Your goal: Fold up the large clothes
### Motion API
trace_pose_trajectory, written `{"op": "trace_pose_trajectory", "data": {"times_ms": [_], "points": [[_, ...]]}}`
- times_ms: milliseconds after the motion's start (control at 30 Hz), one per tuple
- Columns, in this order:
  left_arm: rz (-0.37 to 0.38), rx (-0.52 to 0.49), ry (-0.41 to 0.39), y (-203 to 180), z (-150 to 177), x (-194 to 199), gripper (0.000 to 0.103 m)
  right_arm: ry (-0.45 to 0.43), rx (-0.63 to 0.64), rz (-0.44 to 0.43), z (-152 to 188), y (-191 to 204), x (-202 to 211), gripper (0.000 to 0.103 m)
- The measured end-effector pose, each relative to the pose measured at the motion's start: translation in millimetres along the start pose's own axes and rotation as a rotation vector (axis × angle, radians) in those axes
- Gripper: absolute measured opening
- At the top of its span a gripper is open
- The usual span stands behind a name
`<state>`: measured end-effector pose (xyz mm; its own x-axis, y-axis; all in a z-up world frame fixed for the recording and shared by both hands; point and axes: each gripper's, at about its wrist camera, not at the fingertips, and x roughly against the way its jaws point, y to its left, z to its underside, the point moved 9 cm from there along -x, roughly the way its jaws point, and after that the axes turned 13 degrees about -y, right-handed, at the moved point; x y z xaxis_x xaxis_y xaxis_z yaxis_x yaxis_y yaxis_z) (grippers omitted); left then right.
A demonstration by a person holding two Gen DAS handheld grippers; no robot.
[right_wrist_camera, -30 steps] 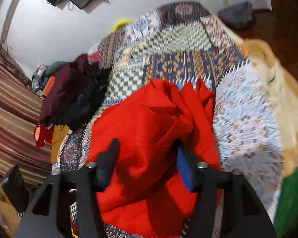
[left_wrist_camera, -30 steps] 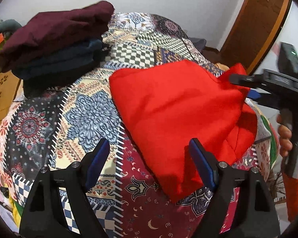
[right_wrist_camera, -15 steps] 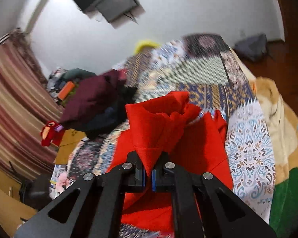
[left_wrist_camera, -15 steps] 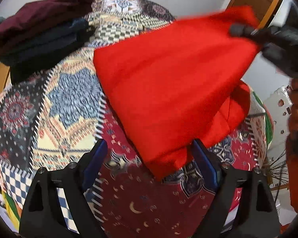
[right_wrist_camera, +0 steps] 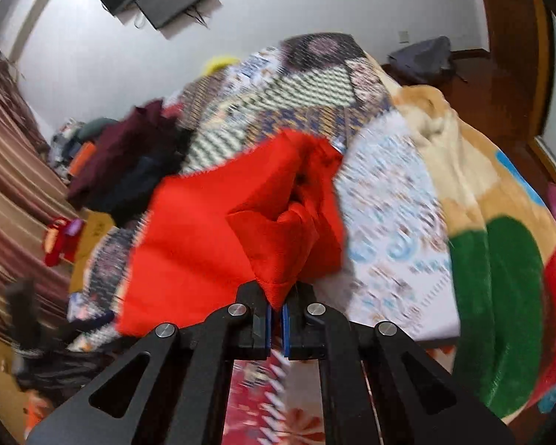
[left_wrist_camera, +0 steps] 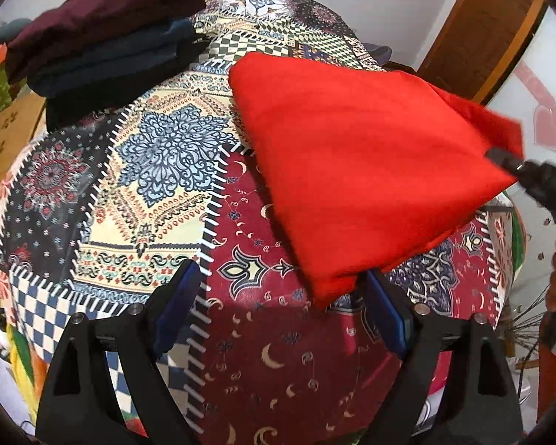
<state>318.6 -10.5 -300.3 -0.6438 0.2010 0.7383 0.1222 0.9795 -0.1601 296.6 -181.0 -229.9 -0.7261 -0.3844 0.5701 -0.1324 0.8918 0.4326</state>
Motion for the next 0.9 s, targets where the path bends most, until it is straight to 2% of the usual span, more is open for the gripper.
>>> {"op": "trace_pose_trajectory", "data": {"times_ms": [100,267,333,400,467,700,900], "points": [[-0.002,-0.006,-0.007,1,-1,6,0.086,-0.014,0.045,0.025,0,-2,4,0.007],[-0.011,0.021,-0.042,11,-13,20,0.086,-0.054,0.086,0.065,-11,-9,19,0.026],[-0.017,0.034,-0.058,16,-18,24,0.086,-0.065,0.087,0.091,-16,-16,26,0.037],[-0.024,0.046,-0.078,22,-25,29,0.086,-0.065,0.077,0.103,-22,-22,32,0.043],[-0.042,0.048,-0.097,28,-33,33,0.086,-0.074,0.072,0.108,-28,-26,38,0.043],[-0.067,0.050,-0.135,35,-63,26,0.086,-0.098,0.055,0.038,-58,-11,37,0.072],[-0.019,0.115,-0.144,30,-86,6,0.087,-0.007,0.052,-0.021,-62,13,-7,0.076]]}}
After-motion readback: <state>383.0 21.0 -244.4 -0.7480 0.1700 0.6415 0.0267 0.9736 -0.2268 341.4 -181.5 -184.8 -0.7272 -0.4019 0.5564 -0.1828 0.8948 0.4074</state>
